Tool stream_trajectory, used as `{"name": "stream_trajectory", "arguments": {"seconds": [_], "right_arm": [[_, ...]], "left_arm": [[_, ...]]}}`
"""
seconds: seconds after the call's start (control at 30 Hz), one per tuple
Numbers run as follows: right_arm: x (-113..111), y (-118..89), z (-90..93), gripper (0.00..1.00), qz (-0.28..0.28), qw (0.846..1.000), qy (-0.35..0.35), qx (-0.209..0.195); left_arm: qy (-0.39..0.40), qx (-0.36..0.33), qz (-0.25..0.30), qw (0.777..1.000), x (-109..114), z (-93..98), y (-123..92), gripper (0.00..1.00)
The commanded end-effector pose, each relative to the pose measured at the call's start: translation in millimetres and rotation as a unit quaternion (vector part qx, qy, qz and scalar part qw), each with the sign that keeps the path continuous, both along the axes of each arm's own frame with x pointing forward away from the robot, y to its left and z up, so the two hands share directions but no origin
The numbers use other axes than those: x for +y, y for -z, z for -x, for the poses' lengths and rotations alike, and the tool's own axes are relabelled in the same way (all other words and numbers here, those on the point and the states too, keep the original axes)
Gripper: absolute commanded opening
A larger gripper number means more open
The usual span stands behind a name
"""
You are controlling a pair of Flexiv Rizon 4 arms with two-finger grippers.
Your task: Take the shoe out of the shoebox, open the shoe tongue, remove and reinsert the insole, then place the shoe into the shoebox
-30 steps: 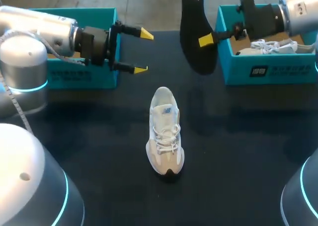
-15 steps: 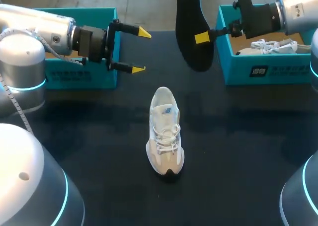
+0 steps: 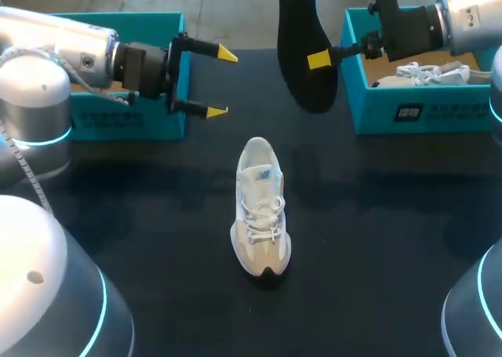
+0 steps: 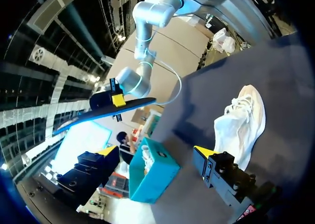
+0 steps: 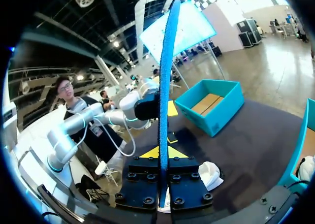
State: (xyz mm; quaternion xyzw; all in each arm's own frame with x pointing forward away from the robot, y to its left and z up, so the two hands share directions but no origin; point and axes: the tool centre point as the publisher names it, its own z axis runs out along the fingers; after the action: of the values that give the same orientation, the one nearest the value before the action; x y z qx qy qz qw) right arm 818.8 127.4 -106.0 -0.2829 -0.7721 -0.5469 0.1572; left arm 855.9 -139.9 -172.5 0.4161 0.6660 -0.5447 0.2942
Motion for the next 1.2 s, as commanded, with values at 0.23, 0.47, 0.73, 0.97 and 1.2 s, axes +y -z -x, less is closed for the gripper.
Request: {"name": "stream_trajectory", "arguments": {"seconds": [0.23,0.47,0.73,0.97,1.2], "right_arm": [[-1,13,-6.8,0.00,0.009,0.999,-0.018,-0.043],[7,30,-13.1,0.00,-0.002,0.998,-0.034,-0.061],[20,55,-19.9,0.00,-0.024,0.996,-0.047,-0.069],[31,69,-27.6,0.00,-0.043,0.993,-0.057,-0.095],[43,78,-32.4,0.00,-0.044,0.990,-0.082,-0.106]], "left_arm": [[-0.048,0.126,-0.090,0.987,26,32.7,-1,1.00],[-0.051,0.161,-0.162,0.972,52,45.4,23,1.00],[-0.059,0.166,-0.188,0.966,56,53.8,62,1.00],[-0.095,0.190,-0.211,0.954,62,58.0,90,1.00],[-0.115,0.224,-0.230,0.940,70,56.9,114,1.00]]}}
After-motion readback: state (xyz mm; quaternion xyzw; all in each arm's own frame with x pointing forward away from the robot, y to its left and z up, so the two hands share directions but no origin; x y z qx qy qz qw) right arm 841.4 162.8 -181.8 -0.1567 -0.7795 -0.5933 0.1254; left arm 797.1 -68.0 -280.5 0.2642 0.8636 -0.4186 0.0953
